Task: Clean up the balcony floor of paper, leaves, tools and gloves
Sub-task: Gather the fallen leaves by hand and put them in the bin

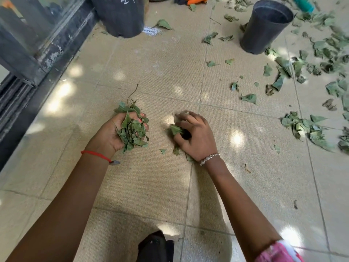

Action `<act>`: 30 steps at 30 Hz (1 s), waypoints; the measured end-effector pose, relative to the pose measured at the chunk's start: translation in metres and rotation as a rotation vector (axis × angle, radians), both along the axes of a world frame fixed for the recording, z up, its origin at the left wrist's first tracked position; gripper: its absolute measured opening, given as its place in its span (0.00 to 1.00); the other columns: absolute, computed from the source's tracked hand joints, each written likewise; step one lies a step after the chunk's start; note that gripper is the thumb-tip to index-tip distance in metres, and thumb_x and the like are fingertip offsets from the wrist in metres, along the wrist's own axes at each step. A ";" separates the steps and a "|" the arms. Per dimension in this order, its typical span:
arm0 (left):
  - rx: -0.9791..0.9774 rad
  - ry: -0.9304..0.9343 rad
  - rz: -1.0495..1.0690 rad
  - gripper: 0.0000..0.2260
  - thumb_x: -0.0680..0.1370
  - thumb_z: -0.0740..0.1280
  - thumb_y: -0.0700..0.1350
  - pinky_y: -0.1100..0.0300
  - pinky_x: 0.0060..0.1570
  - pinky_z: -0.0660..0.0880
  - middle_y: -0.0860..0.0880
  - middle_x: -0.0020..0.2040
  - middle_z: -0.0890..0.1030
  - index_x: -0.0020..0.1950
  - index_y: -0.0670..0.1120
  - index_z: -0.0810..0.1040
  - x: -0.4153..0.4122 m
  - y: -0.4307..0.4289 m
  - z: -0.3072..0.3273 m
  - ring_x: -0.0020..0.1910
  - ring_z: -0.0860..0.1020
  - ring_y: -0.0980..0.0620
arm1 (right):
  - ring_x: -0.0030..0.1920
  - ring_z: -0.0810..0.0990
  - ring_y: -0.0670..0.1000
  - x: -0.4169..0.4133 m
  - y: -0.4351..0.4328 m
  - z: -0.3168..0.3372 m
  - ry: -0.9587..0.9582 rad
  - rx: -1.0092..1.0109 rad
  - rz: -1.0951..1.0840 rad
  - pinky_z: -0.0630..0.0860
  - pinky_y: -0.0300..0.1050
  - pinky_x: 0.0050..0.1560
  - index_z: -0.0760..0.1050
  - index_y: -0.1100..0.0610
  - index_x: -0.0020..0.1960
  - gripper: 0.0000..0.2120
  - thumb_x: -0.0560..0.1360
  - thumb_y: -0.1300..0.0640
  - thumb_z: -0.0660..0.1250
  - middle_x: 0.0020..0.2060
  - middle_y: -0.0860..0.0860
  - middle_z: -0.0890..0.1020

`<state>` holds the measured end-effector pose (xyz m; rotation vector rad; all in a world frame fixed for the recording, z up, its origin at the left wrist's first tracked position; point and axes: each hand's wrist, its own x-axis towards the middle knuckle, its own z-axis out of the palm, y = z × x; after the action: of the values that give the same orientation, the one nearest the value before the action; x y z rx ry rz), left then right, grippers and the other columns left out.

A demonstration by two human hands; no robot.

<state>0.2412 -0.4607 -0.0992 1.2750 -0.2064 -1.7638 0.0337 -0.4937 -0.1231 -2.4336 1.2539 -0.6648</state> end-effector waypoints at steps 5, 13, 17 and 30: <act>-0.018 -0.024 0.003 0.09 0.74 0.56 0.36 0.69 0.27 0.70 0.51 0.30 0.70 0.37 0.47 0.69 -0.010 -0.004 0.001 0.28 0.72 0.56 | 0.75 0.48 0.57 -0.012 0.012 0.000 0.279 0.183 -0.065 0.44 0.58 0.74 0.56 0.46 0.72 0.47 0.60 0.21 0.49 0.75 0.50 0.54; -0.037 -0.043 0.088 0.10 0.75 0.56 0.36 0.65 0.27 0.75 0.49 0.30 0.72 0.37 0.45 0.72 -0.026 -0.012 0.007 0.29 0.74 0.52 | 0.74 0.46 0.63 0.023 0.007 0.001 0.497 0.102 -0.041 0.42 0.67 0.70 0.51 0.42 0.74 0.43 0.65 0.24 0.53 0.75 0.55 0.50; -0.081 -0.042 0.116 0.11 0.75 0.54 0.35 0.66 0.28 0.74 0.50 0.26 0.70 0.34 0.45 0.68 -0.029 -0.013 0.008 0.24 0.71 0.54 | 0.69 0.60 0.63 0.037 -0.004 0.006 0.546 0.048 -0.049 0.57 0.66 0.66 0.61 0.45 0.69 0.28 0.74 0.32 0.50 0.70 0.55 0.63; -0.047 -0.111 0.146 0.15 0.74 0.58 0.35 0.62 0.32 0.70 0.51 0.26 0.67 0.28 0.47 0.66 -0.052 -0.028 0.003 0.25 0.67 0.54 | 0.46 0.79 0.54 0.018 -0.026 0.021 0.298 0.118 -0.133 0.67 0.42 0.38 0.73 0.59 0.57 0.17 0.79 0.47 0.56 0.47 0.53 0.79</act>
<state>0.1896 -0.4883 -0.0958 1.3211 -0.2114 -1.5581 0.0515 -0.5194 -0.1022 -2.4295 1.5311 -0.2557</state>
